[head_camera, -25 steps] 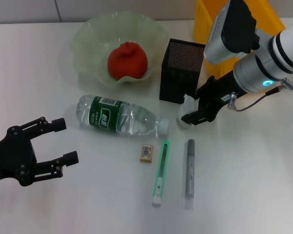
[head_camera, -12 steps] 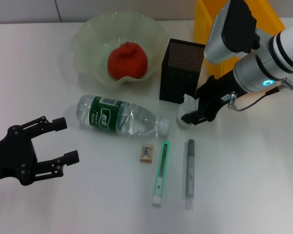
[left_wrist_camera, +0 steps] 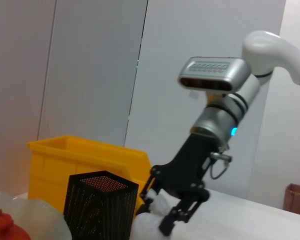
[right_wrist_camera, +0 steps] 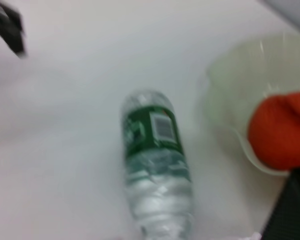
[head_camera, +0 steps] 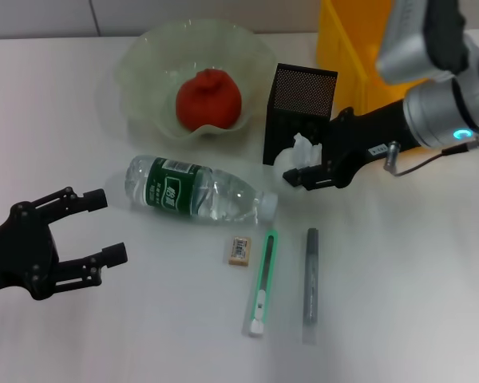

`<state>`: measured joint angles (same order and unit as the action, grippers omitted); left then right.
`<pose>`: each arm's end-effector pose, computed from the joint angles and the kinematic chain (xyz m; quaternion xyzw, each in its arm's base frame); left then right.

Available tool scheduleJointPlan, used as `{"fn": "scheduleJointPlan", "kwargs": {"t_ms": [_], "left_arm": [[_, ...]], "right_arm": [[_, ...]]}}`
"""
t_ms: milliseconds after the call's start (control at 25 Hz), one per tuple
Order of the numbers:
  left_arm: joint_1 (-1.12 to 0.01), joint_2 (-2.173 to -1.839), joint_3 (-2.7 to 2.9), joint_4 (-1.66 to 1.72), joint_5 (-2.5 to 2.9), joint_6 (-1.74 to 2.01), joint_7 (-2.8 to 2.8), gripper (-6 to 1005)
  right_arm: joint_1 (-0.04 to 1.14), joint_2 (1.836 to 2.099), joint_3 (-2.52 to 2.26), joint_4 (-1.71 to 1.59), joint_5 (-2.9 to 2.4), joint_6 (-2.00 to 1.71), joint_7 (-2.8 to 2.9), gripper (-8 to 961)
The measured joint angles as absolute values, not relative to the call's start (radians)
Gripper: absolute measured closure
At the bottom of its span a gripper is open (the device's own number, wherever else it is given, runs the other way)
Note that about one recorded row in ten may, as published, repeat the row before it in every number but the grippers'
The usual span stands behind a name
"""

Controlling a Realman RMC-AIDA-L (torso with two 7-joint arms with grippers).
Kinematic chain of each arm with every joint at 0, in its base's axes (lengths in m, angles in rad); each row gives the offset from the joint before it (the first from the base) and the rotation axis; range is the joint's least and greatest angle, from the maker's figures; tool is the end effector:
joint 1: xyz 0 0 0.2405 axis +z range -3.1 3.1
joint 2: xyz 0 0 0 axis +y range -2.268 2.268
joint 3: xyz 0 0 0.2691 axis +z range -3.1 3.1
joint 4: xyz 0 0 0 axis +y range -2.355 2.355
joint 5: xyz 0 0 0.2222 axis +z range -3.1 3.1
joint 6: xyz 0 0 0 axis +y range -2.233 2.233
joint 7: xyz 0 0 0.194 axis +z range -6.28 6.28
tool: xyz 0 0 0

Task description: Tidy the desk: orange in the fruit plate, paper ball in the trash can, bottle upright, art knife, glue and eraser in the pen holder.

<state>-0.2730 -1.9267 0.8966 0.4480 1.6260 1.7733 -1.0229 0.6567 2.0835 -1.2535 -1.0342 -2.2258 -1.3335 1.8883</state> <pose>-0.3143 0.2677 -0.0104 -0.9185 -0.1636 -0.3316 0.1403 0.1860 0.4080 -0.0843 -0.9846 0.1329 -0.0096 0.1134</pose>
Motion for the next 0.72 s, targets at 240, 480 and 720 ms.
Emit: {"fn": "scheduleJointPlan", "kwargs": {"t_ms": [240,480,720], "left_arm": [[-0.276,-1.923,0.888,0.448,1.627,1.773,-1.032,145],[-0.279,-1.923,0.886,0.448,1.626,1.774,-1.038,145],[-0.284,-1.93,0.873,0.444,1.626,1.774,-1.034,145]], "right_arm": [[0.533,2.083,-1.178,-1.068,-2.014,-1.364,1.744,500],[0.427,2.079,-1.082,-0.951,-1.705,-1.455,1.48,500],[0.42,2.078,-0.956,-0.667,-1.557,-1.539,1.178,500]]}}
